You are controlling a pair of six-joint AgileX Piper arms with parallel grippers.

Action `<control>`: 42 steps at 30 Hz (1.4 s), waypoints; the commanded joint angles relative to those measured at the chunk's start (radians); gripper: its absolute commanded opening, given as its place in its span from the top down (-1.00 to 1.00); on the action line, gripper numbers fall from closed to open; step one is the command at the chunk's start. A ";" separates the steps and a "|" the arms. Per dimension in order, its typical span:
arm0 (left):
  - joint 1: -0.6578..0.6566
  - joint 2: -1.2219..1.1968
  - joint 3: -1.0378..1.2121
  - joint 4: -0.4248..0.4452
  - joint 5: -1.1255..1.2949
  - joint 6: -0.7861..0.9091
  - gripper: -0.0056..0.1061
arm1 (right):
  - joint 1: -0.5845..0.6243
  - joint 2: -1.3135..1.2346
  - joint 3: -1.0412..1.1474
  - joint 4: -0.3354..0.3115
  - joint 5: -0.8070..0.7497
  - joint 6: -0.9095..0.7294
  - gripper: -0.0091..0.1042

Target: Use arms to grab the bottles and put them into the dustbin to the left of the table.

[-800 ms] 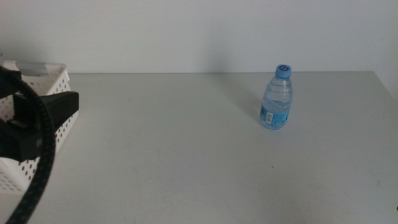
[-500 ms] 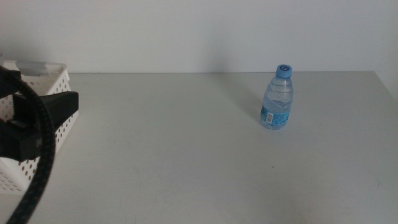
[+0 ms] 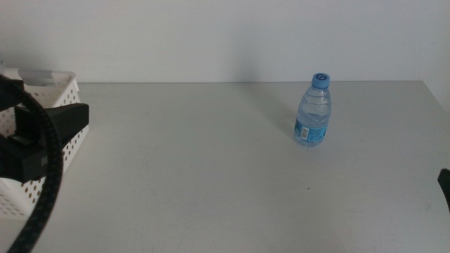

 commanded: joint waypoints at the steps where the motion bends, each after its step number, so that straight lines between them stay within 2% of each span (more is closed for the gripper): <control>1: -0.008 -0.001 -0.027 -0.001 -0.072 -0.015 -0.78 | -0.003 0.120 -0.040 -0.030 -0.267 0.018 -0.82; 5: -0.008 -0.001 -0.027 -0.001 -0.072 -0.015 -0.78 | -0.003 0.332 -0.064 -0.091 -0.476 0.079 -0.82; 10: -0.008 -0.001 -0.027 -0.001 -0.072 -0.015 -0.78 | -0.003 0.602 -0.119 -0.122 -0.723 0.166 -0.82; 12: -0.008 -0.001 -0.027 -0.001 -0.072 -0.015 -0.78 | -0.003 0.688 -0.147 -0.148 -0.788 0.217 -0.82; 14: -0.008 -0.001 -0.027 -0.001 -0.072 -0.015 -0.78 | -0.003 0.774 -0.184 -0.148 -0.829 0.230 -0.82; 16: -0.008 -0.001 -0.027 -0.001 -0.072 -0.015 -0.78 | -0.003 0.864 -0.245 -0.163 -0.825 0.228 -0.82; 22: -0.008 -0.001 -0.027 -0.001 -0.072 -0.015 -0.78 | -0.002 1.078 -0.455 -0.346 -0.825 0.229 -0.82; 24: -0.008 -0.001 -0.027 -0.001 -0.072 -0.015 -0.78 | 0.002 1.126 -0.511 -0.375 -0.823 0.234 -0.82; 39: -0.008 -0.001 -0.027 -0.001 -0.072 -0.015 -0.78 | 0.076 1.466 -0.848 -0.360 -0.753 0.234 -0.81; 42: -0.008 -0.001 -0.027 -0.001 -0.072 -0.015 -0.78 | 0.085 1.487 -0.869 -0.353 -0.740 0.228 -0.65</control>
